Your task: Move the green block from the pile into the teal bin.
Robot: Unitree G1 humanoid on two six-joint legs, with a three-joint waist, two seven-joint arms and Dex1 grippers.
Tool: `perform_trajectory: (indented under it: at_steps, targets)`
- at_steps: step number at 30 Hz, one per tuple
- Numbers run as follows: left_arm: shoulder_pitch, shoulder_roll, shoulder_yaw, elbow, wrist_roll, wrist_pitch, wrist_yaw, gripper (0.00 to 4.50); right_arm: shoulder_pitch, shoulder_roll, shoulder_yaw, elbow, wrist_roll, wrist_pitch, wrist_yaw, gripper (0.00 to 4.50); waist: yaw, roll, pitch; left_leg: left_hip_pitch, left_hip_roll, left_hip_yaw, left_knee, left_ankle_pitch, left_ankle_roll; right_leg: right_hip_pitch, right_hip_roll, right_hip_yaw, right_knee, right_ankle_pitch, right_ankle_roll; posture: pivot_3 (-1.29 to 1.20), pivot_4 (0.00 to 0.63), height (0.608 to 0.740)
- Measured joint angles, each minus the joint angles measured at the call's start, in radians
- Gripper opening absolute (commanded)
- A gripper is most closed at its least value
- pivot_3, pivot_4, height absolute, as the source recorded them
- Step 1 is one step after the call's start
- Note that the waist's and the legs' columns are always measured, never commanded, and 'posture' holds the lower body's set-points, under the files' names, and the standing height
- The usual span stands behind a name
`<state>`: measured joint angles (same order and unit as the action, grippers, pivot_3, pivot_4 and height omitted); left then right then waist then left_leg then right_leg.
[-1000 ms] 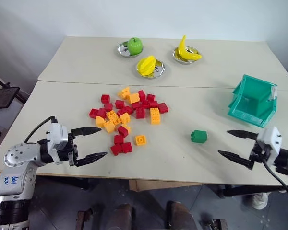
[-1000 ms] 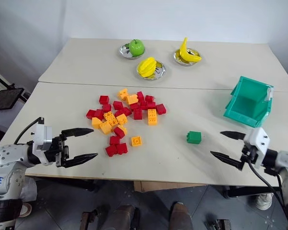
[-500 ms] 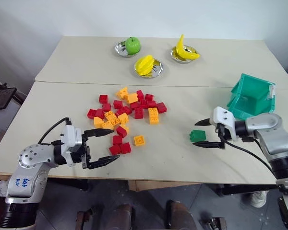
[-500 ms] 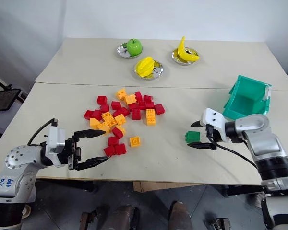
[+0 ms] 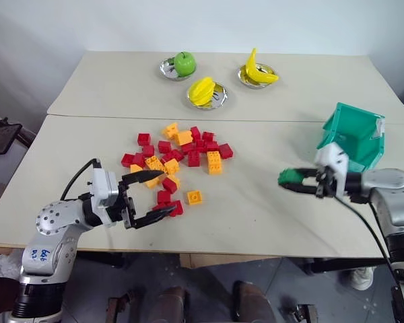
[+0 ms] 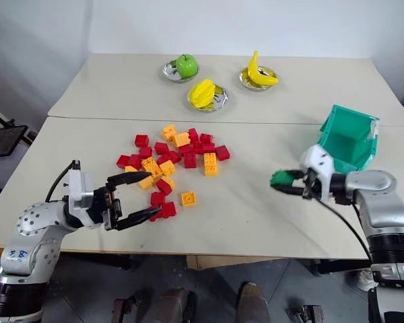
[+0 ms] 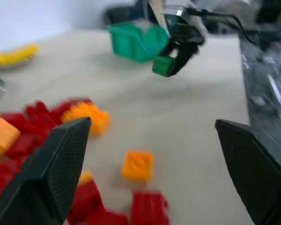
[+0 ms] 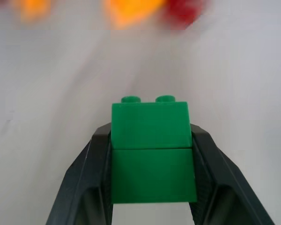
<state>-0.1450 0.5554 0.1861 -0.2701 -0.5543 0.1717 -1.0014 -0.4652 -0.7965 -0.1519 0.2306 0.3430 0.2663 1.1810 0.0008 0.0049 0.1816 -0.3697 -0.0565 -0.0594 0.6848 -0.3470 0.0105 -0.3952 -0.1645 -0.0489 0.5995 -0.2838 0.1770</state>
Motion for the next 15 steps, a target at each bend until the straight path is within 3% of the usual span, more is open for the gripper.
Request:
perform_trajectory:
  at_steps: [4,8,13,15]
  targets:
    - [-0.007,-0.033,0.01,-0.018,-0.012,0.002,0.068,4.5,-0.038,-0.014,-0.166,0.063,0.024,0.019,-0.188,1.52,-0.001,0.0,0.0,0.0,-0.001,0.001,0.0,0.0,0.0,0.0,0.0,0.0,0.0,0.0,0.0,0.0,0.15,0.74]
    - [-0.008,-0.044,-0.007,-0.019,-0.012,0.0,0.083,4.5,-0.185,-0.056,-0.174,0.31,-0.071,-0.058,-0.358,1.52,-0.006,0.0,0.0,0.001,-0.001,0.004,0.0,0.0,0.0,-0.001,0.0,0.001,0.0,0.0,0.0,0.0,0.15,0.74]
    - [-0.019,-0.044,-0.013,-0.016,-0.008,-0.003,0.084,4.5,-0.333,-0.058,-0.126,0.562,-0.166,-0.154,-0.451,1.52,-0.009,0.001,0.0,0.0,0.0,0.004,-0.001,0.0,0.0,-0.001,0.001,0.001,-0.001,0.0,0.0,0.0,0.15,0.74]
    - [-0.02,-0.044,-0.013,-0.016,-0.007,-0.006,0.085,4.5,-0.363,-0.052,-0.11,0.635,-0.18,-0.183,-0.452,2.25,-0.009,0.001,0.0,0.0,0.0,0.004,-0.001,0.0,0.0,-0.001,0.001,0.001,-0.002,0.0,0.0,0.0,0.15,0.74]
